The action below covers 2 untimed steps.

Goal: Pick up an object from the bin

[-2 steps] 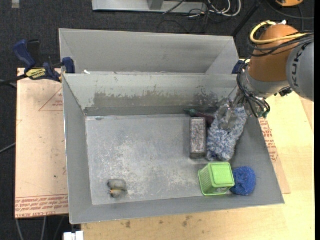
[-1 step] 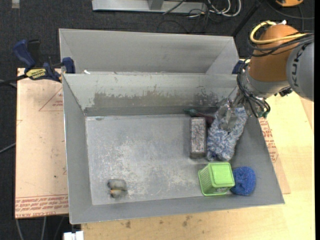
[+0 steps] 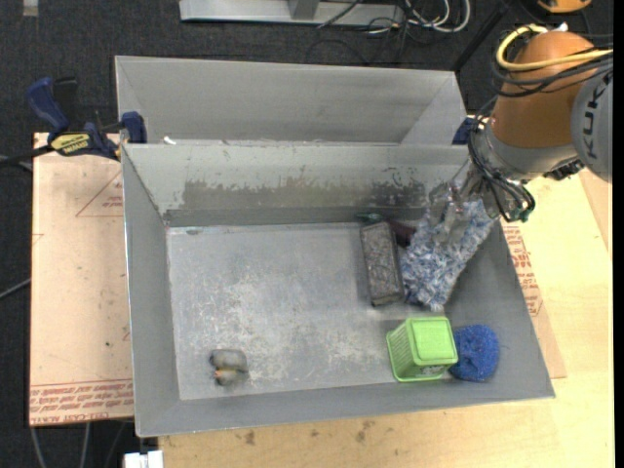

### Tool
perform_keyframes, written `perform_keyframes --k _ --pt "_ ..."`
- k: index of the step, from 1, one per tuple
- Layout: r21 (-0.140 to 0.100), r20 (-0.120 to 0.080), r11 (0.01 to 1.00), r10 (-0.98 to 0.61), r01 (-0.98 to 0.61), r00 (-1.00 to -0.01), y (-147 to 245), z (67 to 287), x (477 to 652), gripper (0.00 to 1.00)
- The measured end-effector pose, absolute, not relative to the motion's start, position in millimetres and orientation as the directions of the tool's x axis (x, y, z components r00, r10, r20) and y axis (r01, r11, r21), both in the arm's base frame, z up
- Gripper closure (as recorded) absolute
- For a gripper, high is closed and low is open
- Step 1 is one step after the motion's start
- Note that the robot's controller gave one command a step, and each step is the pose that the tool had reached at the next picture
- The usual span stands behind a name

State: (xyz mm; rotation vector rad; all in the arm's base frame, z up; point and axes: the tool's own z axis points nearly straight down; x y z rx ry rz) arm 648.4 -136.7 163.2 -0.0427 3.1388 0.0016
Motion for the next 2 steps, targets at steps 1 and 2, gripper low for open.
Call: perform_keyframes --k 1,2 --pt "0.001 -0.003 1.0 -0.028 -0.028 -1.0 -126 181 642.3 1.0" --pt "0.001 -0.002 1.0 -0.026 -0.026 -1.0 -131 212 633.3 1.0"
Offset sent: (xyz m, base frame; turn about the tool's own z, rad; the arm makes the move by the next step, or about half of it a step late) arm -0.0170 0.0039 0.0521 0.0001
